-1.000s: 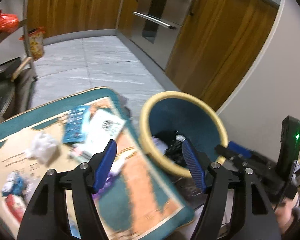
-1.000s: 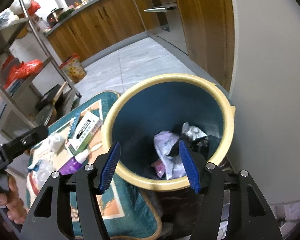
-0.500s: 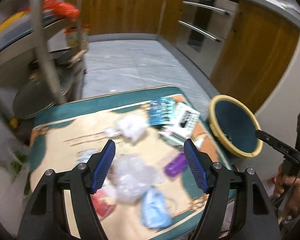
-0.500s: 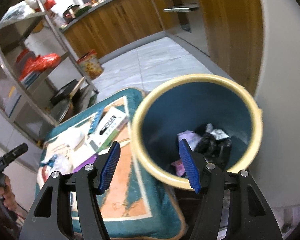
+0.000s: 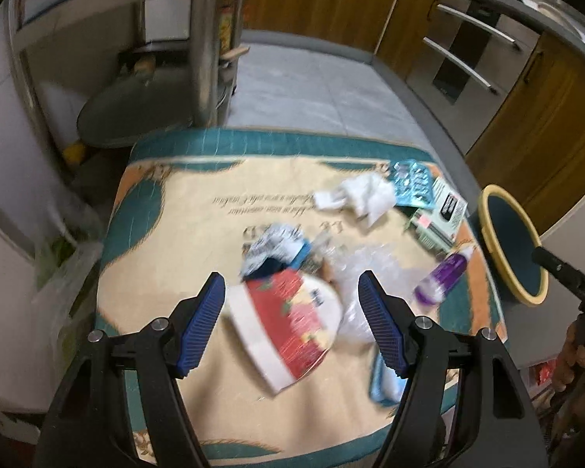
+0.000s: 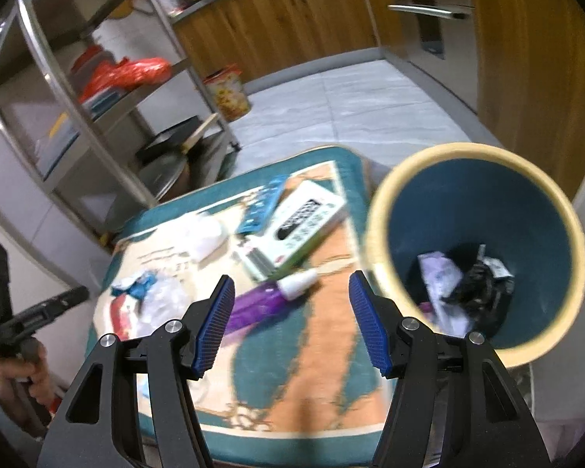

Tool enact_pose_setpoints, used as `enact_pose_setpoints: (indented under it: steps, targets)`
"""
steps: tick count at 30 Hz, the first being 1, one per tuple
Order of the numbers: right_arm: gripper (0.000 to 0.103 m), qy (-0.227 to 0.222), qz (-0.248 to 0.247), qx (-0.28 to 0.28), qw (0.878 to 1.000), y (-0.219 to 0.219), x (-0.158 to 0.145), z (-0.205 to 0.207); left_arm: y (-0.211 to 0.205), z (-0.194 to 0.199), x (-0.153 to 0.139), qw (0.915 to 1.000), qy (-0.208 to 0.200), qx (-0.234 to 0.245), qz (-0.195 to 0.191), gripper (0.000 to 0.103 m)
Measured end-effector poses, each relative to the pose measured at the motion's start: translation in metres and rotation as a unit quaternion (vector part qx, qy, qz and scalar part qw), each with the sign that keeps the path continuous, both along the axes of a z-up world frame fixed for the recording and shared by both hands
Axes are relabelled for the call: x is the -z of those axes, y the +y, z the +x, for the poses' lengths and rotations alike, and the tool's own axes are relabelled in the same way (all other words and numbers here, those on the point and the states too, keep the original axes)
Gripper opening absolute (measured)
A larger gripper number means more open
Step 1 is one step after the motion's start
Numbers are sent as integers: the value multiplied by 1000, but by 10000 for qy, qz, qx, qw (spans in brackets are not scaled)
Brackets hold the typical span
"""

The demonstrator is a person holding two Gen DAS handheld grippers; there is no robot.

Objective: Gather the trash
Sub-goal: 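Grasp the red-flowered paper cup with the left tool back on the cushion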

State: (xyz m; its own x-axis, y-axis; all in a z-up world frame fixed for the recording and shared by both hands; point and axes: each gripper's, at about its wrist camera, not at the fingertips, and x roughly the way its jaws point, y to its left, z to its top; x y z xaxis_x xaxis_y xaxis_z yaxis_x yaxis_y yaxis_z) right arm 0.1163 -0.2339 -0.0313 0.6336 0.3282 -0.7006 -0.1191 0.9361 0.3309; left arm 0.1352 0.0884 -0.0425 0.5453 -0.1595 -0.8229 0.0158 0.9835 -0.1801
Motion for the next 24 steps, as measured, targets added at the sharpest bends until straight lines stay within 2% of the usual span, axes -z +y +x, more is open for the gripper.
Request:
enact_pose_setpoints:
  steps: [6, 8, 11, 16, 18, 20, 24]
  targets:
    - [63, 86, -17, -481, 9988, 36, 3, -2, 7, -3, 25, 9990, 392, 10, -196, 67]
    - [63, 107, -69, -638, 9979, 48, 5, -5, 9, -2, 37, 9974, 622, -3, -374, 60]
    - [62, 154, -162, -835, 9963, 63, 9, -8, 13, -1, 51, 9941, 850, -90, -675, 54]
    - [63, 337, -150, -1088, 9934, 82, 18, -11, 21, 0, 62, 9904, 997, -242, -928, 53]
    - [63, 415, -165, -1201, 9917, 89, 23, -13, 23, 0, 65, 9893, 1011, -250, -1024, 48]
    - [62, 501, -164, -1320, 9898, 97, 28, -16, 21, -1, 70, 9878, 1085, -195, -1100, 27]
    - [62, 691, -254, -1597, 9844, 114, 39, -21, 16, -5, 62, 9898, 924, -21, -1087, 12]
